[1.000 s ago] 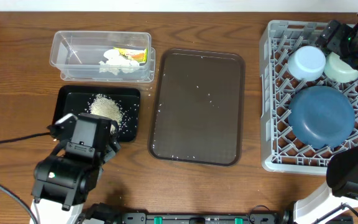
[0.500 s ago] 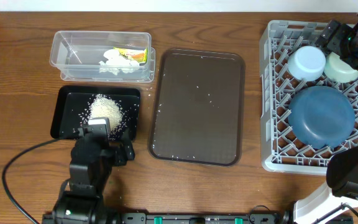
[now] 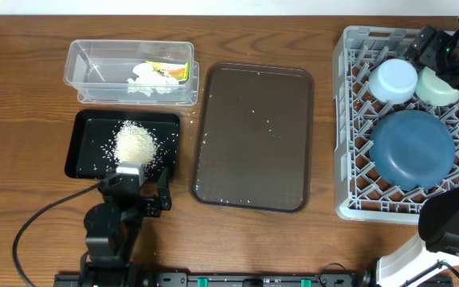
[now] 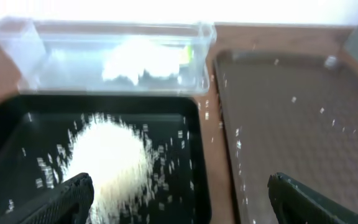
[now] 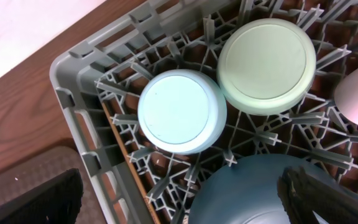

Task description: Sort waste into correct bins and load items into the dishwasher rack

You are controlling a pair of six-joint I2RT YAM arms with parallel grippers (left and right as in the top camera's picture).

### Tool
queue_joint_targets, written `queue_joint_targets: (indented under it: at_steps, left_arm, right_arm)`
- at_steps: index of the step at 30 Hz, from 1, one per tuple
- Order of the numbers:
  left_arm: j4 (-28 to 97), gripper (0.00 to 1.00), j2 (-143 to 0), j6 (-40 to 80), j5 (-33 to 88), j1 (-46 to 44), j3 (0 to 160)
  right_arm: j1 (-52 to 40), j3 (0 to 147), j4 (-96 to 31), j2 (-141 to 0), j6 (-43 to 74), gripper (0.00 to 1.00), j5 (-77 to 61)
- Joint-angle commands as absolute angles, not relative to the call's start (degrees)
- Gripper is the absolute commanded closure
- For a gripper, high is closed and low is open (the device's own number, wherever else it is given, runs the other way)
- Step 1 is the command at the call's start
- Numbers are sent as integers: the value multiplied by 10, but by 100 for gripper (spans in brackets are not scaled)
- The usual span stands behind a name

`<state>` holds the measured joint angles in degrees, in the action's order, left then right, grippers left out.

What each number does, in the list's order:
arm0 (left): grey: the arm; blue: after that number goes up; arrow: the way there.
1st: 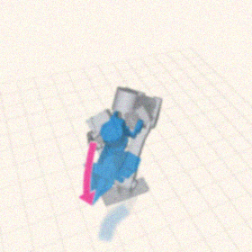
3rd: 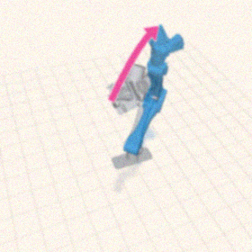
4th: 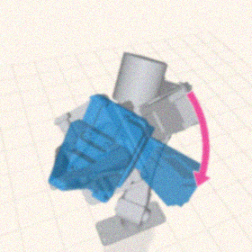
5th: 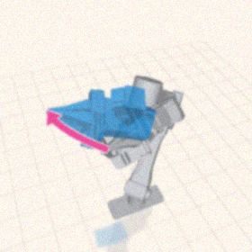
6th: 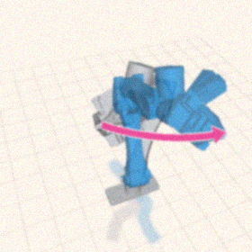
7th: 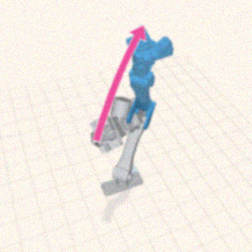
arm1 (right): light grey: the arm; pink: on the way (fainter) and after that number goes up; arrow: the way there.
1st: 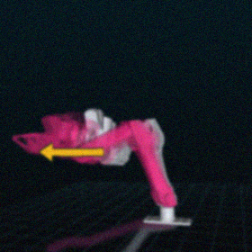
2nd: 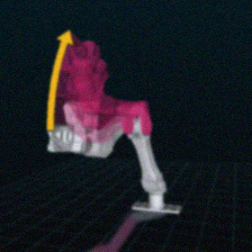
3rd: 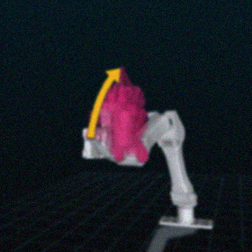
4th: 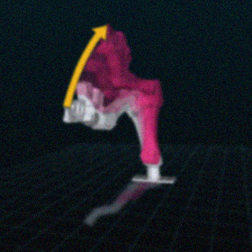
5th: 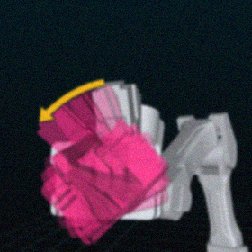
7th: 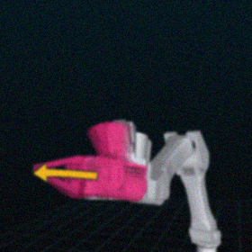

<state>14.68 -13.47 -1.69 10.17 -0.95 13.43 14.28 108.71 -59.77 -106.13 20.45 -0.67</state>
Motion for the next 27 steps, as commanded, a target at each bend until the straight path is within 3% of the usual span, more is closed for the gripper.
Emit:
queue_joint_targets:
  at_steps: [1, 12, 21, 27]
  left_arm:
    - [130, 9, -100, -37, 96, -7, 116]
    - [22, 8, -34, -36, 94, -7, 36]
    - [30, 8, -1, -34, 93, -6, 2]
    - [38, 8, -1, -34, 23, -5, 2]
  right_arm:
    - [142, 1097, -598, -1058, 212, 1, -9]
    - [143, 1097, -598, -1058, 212, 1, -9]
    - [143, 1097, -598, -1058, 212, 1, -9]
    - [143, 1097, -598, -1058, 212, 1, -9]
